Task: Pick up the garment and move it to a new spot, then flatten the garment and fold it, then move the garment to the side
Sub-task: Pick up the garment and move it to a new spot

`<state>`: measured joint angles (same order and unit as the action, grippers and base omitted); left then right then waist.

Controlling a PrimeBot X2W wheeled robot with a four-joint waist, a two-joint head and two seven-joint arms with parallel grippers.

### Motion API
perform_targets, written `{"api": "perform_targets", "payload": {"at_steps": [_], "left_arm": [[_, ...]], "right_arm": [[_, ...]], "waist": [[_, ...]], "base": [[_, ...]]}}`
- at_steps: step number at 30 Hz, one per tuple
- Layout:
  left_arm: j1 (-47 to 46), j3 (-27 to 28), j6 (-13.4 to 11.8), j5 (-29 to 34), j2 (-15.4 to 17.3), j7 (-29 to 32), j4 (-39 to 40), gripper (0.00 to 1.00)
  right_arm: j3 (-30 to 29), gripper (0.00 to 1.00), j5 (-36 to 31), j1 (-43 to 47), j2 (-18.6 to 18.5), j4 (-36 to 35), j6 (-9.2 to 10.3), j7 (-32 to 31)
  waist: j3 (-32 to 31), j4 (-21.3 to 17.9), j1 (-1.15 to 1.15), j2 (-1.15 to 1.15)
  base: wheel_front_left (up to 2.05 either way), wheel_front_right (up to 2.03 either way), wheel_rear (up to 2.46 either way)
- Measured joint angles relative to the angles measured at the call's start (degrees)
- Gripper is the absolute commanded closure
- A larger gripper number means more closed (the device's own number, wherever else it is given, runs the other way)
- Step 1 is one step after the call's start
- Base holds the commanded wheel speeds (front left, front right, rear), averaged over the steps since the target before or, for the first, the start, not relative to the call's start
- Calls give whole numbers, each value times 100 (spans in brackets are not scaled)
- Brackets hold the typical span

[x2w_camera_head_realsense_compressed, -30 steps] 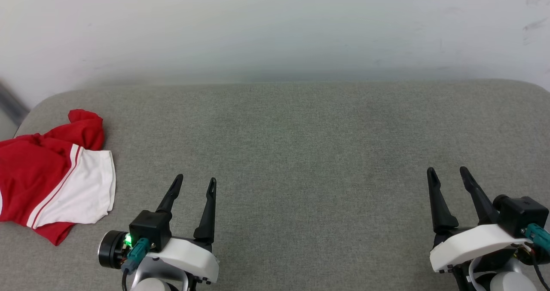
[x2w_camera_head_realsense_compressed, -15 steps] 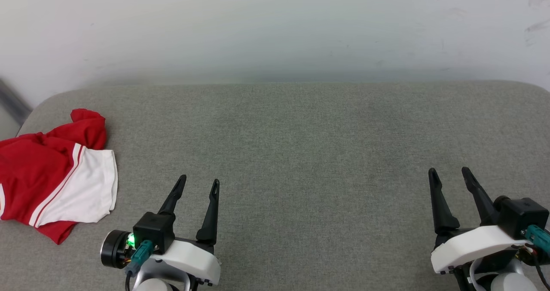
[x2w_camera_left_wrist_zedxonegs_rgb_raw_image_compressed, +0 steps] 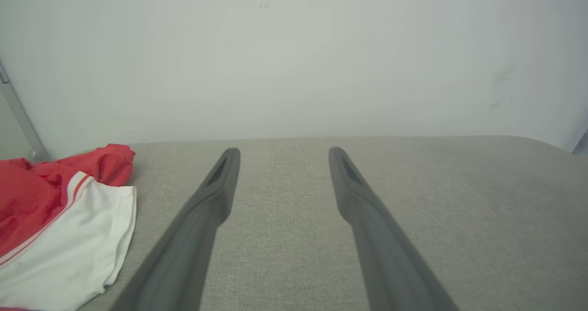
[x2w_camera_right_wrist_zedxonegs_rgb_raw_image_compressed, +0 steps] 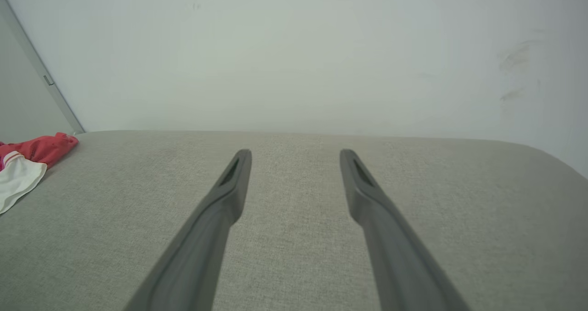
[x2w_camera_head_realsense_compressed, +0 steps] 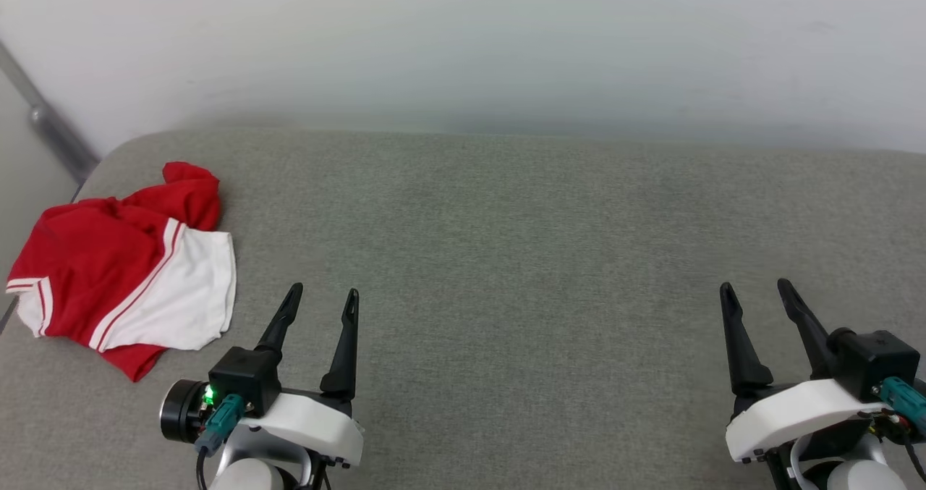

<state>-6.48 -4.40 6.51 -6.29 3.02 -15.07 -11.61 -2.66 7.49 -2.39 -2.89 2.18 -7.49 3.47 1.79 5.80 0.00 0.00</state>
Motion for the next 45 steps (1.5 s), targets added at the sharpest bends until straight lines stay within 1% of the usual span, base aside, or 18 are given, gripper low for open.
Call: {"api": "perform_targets", "payload": {"at_steps": [16, 21, 26, 34, 41, 45], "left_arm": [[-40, 371, -151, -104, -9, -1, 23, 0], [-46, 525, -166, -107, -11, 0, 49, 0], [-41, 675, -165, -92, -10, -1, 60, 0], [-15, 778, -144, -102, -10, -1, 11, 0], [-25, 827, -141, -155, -10, -1, -71, 0], [-285, 857, -138, -255, -10, -1, -232, 0]], "right_arm": [[193, 0, -348, -36, -1, -324, 0, -235], [281, 0, -431, -79, -48, -408, -1, -268], [343, 0, -455, -112, -53, -445, -1, -268], [457, 0, -468, -126, -53, -522, -1, -249], [515, 0, -444, -213, -49, -581, -1, -252], [527, 0, -444, -302, -76, -670, -1, -301]], "waist": [[106, 1246, 0, 0], [144, 1630, 0, 0], [165, 1928, 0, 0], [177, 2165, 0, 0], [256, 2161, 0, 0], [397, 2129, 0, 0]], "base": [[0, 0, 0], [0, 0, 0], [0, 0, 0], [0, 0, 0], [0, 0, 0], [0, 0, 0]]}}
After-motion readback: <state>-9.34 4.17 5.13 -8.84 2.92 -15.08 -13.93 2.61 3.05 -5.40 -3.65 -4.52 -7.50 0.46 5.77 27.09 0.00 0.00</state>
